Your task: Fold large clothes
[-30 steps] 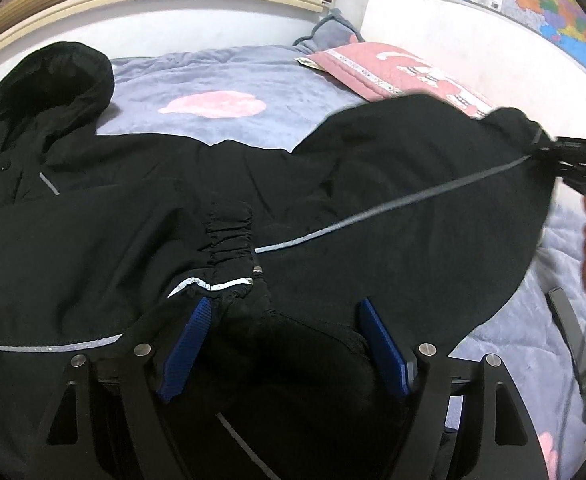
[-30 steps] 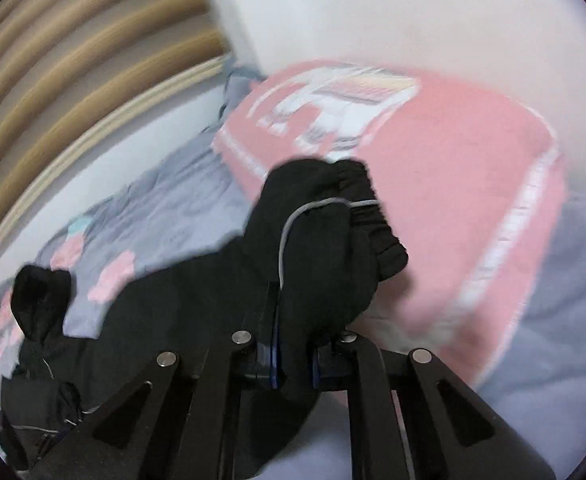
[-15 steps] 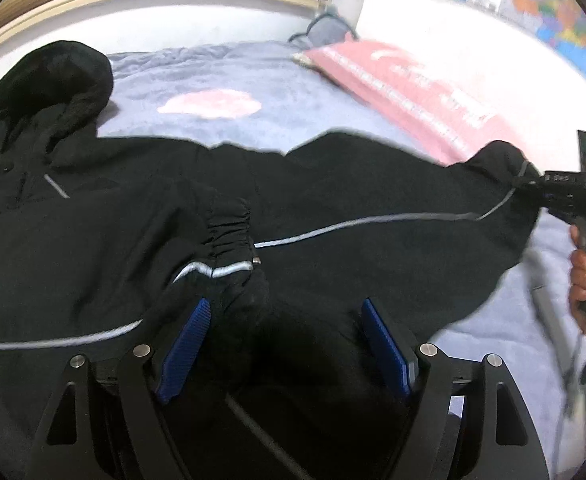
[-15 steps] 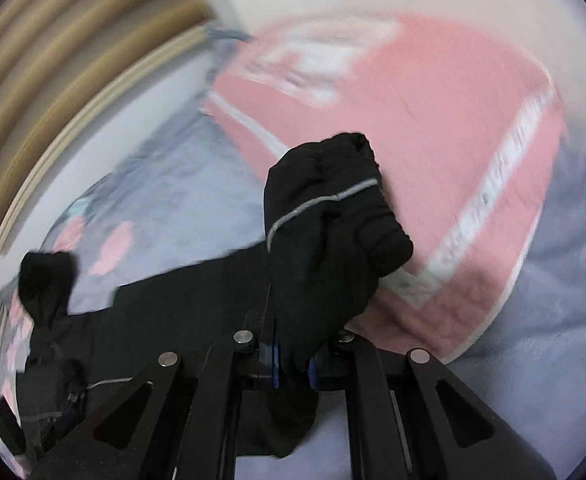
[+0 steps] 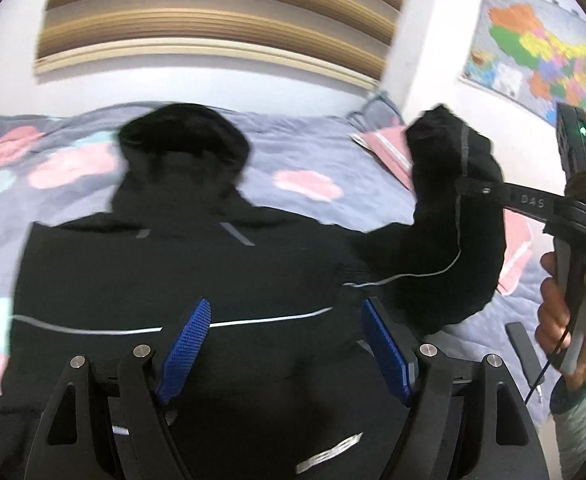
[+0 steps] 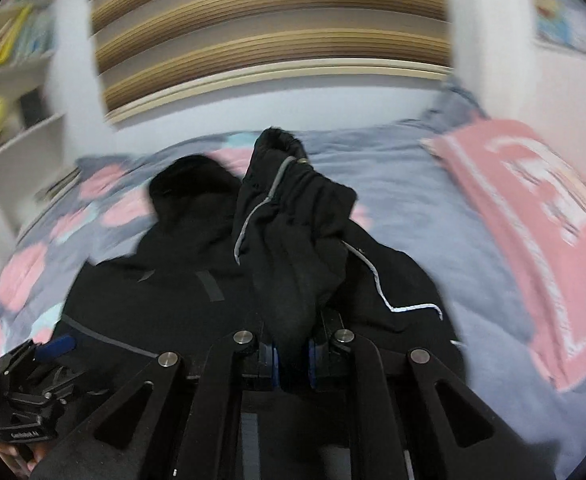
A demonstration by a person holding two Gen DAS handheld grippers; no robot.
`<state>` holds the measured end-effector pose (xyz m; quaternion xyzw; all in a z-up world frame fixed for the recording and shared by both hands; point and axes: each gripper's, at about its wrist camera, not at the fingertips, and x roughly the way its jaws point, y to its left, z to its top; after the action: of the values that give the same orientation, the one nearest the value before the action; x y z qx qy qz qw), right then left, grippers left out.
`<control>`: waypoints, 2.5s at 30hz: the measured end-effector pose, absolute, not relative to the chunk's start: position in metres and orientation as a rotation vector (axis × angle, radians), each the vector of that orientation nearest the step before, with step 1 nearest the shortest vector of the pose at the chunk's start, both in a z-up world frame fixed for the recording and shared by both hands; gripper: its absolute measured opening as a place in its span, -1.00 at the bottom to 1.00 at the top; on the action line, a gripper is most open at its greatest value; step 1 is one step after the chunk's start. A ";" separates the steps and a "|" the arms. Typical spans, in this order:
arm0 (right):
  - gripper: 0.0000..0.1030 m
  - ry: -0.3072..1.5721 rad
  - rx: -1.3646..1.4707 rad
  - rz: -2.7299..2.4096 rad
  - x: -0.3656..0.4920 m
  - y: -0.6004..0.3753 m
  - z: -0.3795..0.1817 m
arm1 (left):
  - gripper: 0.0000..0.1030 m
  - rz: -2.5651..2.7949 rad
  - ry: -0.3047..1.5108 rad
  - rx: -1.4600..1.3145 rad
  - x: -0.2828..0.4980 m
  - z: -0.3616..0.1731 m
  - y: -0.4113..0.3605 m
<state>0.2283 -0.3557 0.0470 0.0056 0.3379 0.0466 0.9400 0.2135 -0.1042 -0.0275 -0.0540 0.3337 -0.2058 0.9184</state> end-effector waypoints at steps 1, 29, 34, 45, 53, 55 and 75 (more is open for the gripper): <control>-0.76 0.698 -0.004 0.111 0.232 -0.338 0.044 | 0.53 -0.410 0.684 -0.126 0.210 -0.028 -0.091; 0.05 0.849 0.014 0.005 0.236 -0.348 -0.054 | 0.53 -0.506 0.950 -0.477 0.318 -0.109 -0.061; 0.05 0.951 0.059 -0.004 0.252 -0.362 -0.106 | 0.41 -0.511 0.993 -0.546 0.346 -0.139 -0.082; 0.10 0.869 0.096 0.100 0.224 -0.344 -0.053 | -0.61 -0.550 0.767 -0.443 0.323 -0.067 -0.055; 0.42 0.861 0.017 0.071 0.245 -0.301 -0.044 | -0.61 -0.307 0.745 -0.378 0.291 -0.044 0.069; 0.11 0.927 0.007 0.074 0.259 -0.291 -0.068 | -0.60 -0.261 0.851 -0.409 0.292 -0.074 0.091; 0.13 0.840 -0.118 0.203 0.242 -0.240 -0.065 | 0.31 -0.337 0.759 -0.315 0.296 -0.077 0.053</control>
<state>0.2420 -0.2403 -0.0655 -0.0570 0.4069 0.0982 0.9064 0.2958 0.0533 -0.0770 -0.1525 0.3669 -0.1632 0.9030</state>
